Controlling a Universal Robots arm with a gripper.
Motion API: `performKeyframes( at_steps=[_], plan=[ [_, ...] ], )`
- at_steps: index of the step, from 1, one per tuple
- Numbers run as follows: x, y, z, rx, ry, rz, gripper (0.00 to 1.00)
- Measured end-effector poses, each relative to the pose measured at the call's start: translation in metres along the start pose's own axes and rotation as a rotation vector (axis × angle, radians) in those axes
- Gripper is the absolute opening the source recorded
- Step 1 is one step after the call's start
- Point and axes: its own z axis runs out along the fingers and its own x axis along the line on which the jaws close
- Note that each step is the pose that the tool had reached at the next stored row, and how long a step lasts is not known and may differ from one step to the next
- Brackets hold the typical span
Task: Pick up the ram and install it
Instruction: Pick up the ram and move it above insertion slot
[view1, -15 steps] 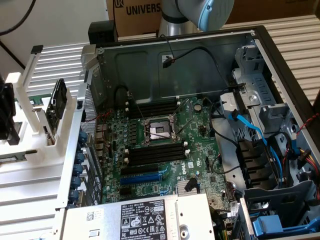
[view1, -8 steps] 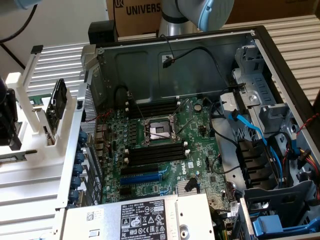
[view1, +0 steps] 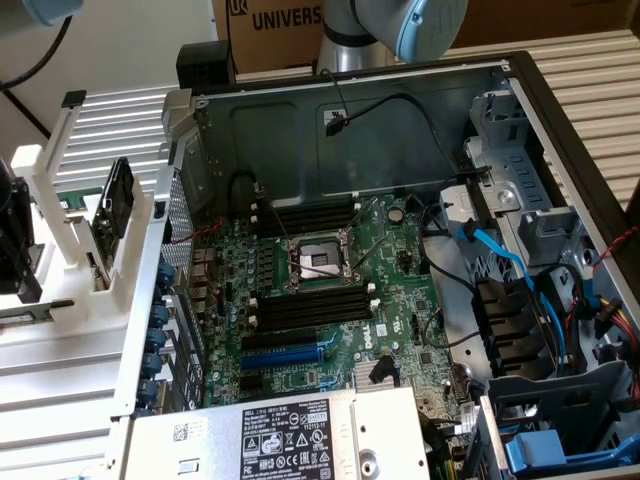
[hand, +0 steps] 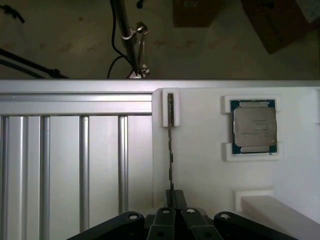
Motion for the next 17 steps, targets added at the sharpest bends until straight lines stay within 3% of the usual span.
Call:
performKeyframes(
  at_steps=[5,10,12,17],
  plan=[
    [0.000,0.0000,0.0000,0.0001,0.0000,0.000,0.11],
    [0.000,0.0000,0.0000,0.0000,0.0000,0.000,0.31],
    [0.000,0.0000,0.0000,0.0000,0.0000,0.000,0.31],
    [0.001,-0.0007,0.0133,0.0001,0.0000,0.000,0.31]
  ],
)
